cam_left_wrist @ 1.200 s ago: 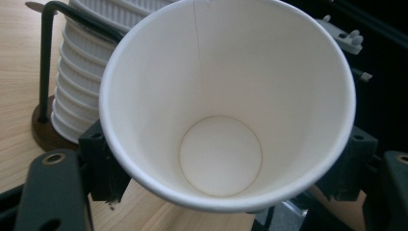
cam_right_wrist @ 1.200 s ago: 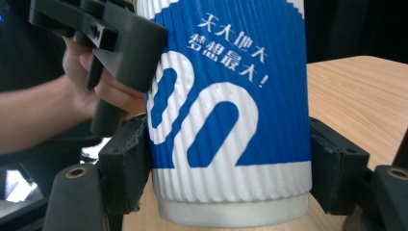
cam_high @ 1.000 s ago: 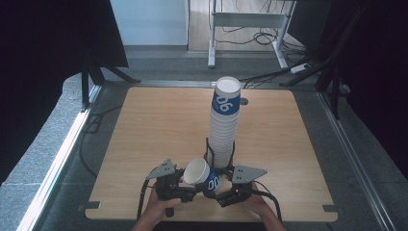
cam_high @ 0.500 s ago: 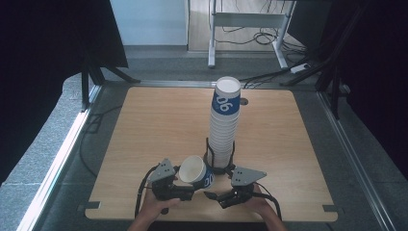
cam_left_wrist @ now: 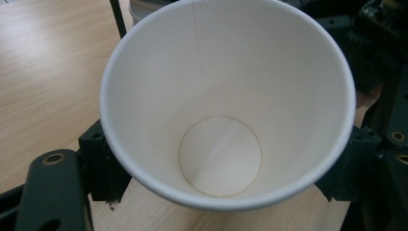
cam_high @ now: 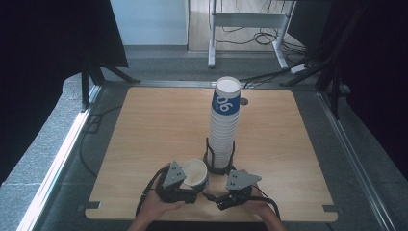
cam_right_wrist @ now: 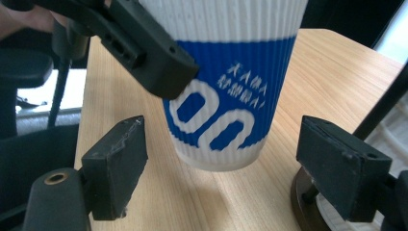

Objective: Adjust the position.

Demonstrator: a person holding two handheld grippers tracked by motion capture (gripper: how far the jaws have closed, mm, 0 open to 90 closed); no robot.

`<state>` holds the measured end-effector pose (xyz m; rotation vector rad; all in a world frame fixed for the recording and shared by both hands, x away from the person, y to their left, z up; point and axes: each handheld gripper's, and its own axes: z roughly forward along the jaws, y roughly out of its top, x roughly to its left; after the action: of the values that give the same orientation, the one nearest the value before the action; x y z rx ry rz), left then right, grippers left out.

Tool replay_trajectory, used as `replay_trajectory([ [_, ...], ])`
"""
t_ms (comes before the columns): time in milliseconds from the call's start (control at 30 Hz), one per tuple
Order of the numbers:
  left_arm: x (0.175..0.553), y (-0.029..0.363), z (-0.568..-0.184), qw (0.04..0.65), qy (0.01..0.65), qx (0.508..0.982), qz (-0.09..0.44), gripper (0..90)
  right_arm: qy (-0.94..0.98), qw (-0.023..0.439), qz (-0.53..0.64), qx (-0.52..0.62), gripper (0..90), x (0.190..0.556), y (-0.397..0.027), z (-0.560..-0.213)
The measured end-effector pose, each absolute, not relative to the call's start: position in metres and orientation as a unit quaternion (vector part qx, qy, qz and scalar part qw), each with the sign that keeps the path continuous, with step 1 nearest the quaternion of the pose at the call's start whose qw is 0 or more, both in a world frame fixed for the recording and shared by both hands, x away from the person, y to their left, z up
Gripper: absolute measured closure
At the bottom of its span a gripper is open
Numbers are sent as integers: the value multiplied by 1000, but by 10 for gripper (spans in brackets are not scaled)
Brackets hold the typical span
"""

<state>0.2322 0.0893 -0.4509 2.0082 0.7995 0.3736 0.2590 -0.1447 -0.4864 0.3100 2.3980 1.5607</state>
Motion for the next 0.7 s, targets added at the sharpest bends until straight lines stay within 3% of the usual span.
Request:
replay_trajectory([
  [300, 228, 77, -452, 406, 311, 842, 170, 206, 844, 152, 506, 91, 185, 253, -131, -492],
  [700, 224, 69, -454, 387, 286, 860, 166, 203, 851, 156, 494, 83, 225, 251, -123, -496],
])
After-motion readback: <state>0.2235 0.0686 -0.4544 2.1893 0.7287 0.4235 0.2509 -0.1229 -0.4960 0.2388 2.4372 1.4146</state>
